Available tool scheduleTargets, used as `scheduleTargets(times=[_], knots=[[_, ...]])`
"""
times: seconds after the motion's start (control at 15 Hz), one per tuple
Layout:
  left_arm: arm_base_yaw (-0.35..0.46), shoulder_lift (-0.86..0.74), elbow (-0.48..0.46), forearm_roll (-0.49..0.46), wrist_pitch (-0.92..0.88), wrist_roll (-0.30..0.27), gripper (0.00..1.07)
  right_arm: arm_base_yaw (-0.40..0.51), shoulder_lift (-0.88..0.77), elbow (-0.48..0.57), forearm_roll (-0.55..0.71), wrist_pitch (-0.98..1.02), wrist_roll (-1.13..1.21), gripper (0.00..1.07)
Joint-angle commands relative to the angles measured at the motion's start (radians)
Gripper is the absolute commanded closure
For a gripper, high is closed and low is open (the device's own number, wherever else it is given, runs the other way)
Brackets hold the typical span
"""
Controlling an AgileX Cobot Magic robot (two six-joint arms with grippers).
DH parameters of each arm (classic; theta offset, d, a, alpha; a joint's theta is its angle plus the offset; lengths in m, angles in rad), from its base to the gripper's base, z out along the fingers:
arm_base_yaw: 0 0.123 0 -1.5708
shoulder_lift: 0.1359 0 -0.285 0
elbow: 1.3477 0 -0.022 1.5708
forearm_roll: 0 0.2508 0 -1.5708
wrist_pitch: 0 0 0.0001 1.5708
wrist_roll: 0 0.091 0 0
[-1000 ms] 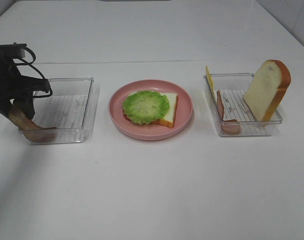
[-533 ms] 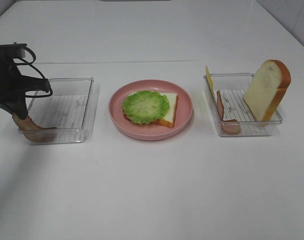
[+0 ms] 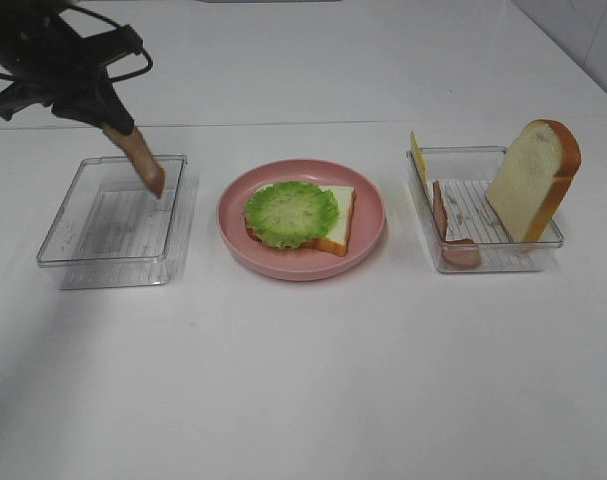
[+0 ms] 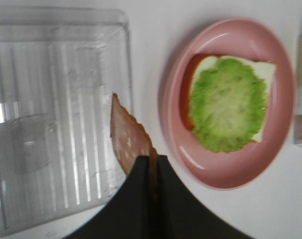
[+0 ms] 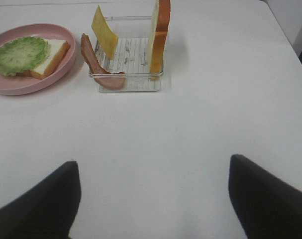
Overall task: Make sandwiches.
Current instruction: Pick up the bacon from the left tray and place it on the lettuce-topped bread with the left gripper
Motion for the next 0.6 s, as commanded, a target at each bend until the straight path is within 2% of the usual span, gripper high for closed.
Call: scheduleTargets(times=[0.07,0.4,0.53,0.6], knots=[[-0.026,0.000,-0.045,-0.092,0.002,0.043,1.07,-0.006,-0.014,0.003,0.001,-0.011,-0.006,0.30],[-0.132,0.051,-0.143,-0.203,-0.051,0.073,1.07,-0.006,-0.014,0.003,0.001,-0.011,-0.006,0.30],[-0.187,0.166,-0.238,-0.269,-0.047,0.073,1.07,-0.006,-0.014,0.003,0.001,-0.011,-0.006,0.30],[-0.193,0.189,-0.253,-0.287,-0.047,0.074,1.07,-0.006,-0.014,0.003,0.001,-0.011,-0.006,0.30]])
